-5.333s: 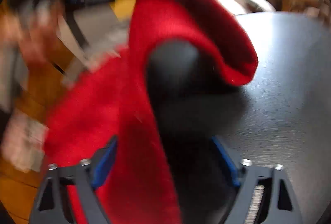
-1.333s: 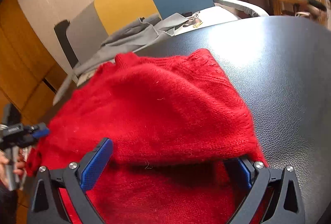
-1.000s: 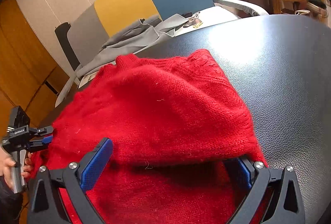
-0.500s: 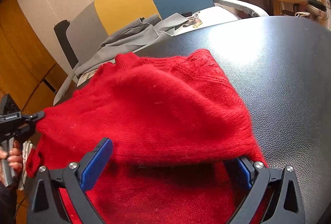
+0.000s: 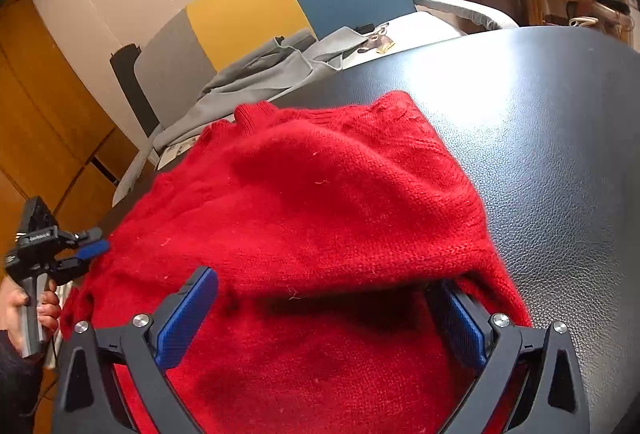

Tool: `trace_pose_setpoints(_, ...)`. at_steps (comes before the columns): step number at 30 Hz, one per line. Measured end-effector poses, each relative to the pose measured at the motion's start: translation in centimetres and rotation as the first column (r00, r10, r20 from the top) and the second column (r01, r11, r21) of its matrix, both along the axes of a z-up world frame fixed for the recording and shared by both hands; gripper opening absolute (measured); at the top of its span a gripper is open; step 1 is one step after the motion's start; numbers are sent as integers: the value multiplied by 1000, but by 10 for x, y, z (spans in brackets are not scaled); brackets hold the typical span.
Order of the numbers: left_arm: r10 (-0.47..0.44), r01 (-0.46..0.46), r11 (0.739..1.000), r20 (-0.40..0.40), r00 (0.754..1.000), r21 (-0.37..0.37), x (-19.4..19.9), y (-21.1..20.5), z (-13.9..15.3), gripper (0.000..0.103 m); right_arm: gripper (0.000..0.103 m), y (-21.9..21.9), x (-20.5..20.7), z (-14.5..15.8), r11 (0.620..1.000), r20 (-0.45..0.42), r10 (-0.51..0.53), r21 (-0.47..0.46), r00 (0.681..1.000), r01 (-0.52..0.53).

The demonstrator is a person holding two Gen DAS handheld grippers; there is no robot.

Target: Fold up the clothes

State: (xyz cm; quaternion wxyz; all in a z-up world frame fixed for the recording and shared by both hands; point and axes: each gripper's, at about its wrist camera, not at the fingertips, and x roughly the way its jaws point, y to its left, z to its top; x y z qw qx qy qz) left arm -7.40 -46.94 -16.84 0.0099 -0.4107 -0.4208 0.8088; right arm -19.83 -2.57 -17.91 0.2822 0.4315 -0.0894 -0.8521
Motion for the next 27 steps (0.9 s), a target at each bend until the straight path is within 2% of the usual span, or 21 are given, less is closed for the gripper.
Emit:
trace_pose_setpoints(6,-28,29,999,33,999,-39,-16,14,-7,40,103,3,2,-1,1000,-4,-2,-13,1000,2)
trace_pose_setpoints(8,-37,40,998,44,998,-52,-21,19,-10,33,103,4,1,-2,1000,-2,-3,-28,1000,3)
trace_pose_setpoints(9,-42,45,997,49,998,-59,-24,21,-11,24,103,5,0,-2,999,0,-2,-36,1000,2)
trace_pose_setpoints(10,-46,50,997,55,997,-65,-26,23,-12,11,103,7,-1,-2,999,3,-3,-46,1000,3)
trace_pose_setpoints(11,-51,55,996,60,997,-72,-29,26,-14,8,103,9,-2,-2,998,6,-3,-56,1000,4)
trace_pose_setpoints(16,-27,24,999,-51,998,-49,-12,25,21,7,103,9,0,-1,998,3,-3,-62,1000,3)
trace_pose_setpoints(19,1,-7,996,-63,998,-87,3,16,36,7,103,8,1,-1,998,1,-4,-59,1000,4)
trace_pose_setpoints(21,14,-19,995,-49,999,-99,14,7,35,7,103,8,1,0,998,2,-3,-63,1000,3)
trace_pose_setpoints(27,48,-44,995,49,998,-85,20,-9,0,7,103,7,1,1,998,5,4,-58,1000,-4)
